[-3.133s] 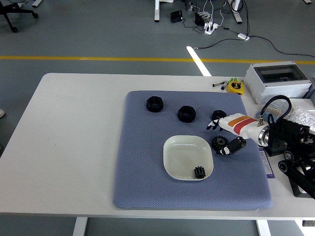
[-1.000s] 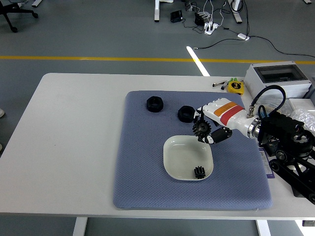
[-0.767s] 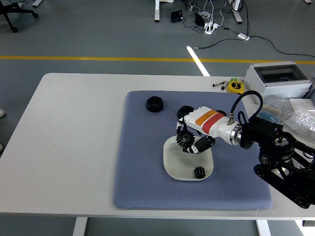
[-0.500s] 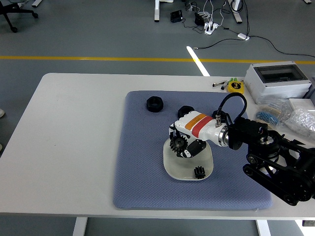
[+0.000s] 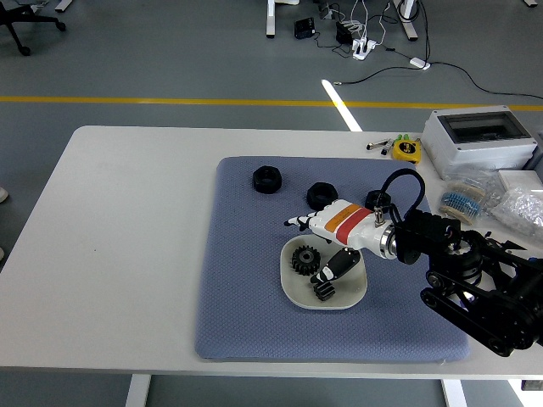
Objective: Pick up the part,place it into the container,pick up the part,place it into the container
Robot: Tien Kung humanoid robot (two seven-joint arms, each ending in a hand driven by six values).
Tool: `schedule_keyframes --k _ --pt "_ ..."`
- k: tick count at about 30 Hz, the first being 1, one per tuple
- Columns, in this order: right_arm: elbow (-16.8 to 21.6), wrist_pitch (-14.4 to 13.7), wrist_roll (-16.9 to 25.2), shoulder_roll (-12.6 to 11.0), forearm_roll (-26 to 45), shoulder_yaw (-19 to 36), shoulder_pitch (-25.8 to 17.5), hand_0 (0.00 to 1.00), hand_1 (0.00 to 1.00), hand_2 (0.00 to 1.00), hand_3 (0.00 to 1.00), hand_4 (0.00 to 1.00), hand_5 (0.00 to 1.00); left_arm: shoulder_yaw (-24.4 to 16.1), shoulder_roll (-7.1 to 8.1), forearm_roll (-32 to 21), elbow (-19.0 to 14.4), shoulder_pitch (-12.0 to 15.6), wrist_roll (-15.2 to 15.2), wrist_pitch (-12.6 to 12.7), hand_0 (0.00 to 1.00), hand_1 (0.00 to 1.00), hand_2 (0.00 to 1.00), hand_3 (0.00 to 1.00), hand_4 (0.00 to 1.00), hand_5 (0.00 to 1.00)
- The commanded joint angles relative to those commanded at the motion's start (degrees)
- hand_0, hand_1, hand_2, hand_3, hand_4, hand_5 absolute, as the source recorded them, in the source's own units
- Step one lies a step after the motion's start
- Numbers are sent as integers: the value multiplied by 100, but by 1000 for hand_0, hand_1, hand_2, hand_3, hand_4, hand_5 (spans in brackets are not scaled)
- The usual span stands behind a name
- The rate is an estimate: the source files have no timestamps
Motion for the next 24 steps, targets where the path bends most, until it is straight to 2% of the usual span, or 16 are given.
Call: schedule_keyframes --k 6,11,12,15,17,18,23,24 --pt "173 -49 -1 -107 139 282 -80 198 415 775 921 998 396 10 -2 -14 1 1 -4 2 710 593 689 585 685 636" --pt "270 -215 -29 -195 273 738 -200 198 415 775 921 998 396 25 -6 -55 2 -3 -15 10 710 593 689 585 685 636" --pt "256 -230 -21 -212 306 823 -217 221 431 763 880 986 396 27 -6 -58 2 -5 -16 11 709 594 690 586 685 636" --pt "109 -292 23 -280 471 1145 -302 221 431 763 880 986 396 43 -5 -65 0 -20 -21 7 709 594 690 586 685 636" --pt "-59 -468 57 -339 719 1413 -411 221 431 763 880 986 396 51 -8 -79 -1 -26 -27 10 709 594 690 586 685 636" --pt "-142 -582 71 -372 883 1532 -459 329 501 761 842 952 402 54 -9 -87 -2 -27 -29 10 708 595 689 586 685 636" --pt "-503 -1166 -2 -597 1560 1837 -601 329 501 761 842 952 402 48 -14 -77 -5 -34 -24 3 708 595 689 586 685 636" --pt "-578 -1295 -16 -648 1756 1884 -644 505 632 814 821 937 414 49 -17 -78 -7 -37 -21 0 711 597 692 588 683 635"
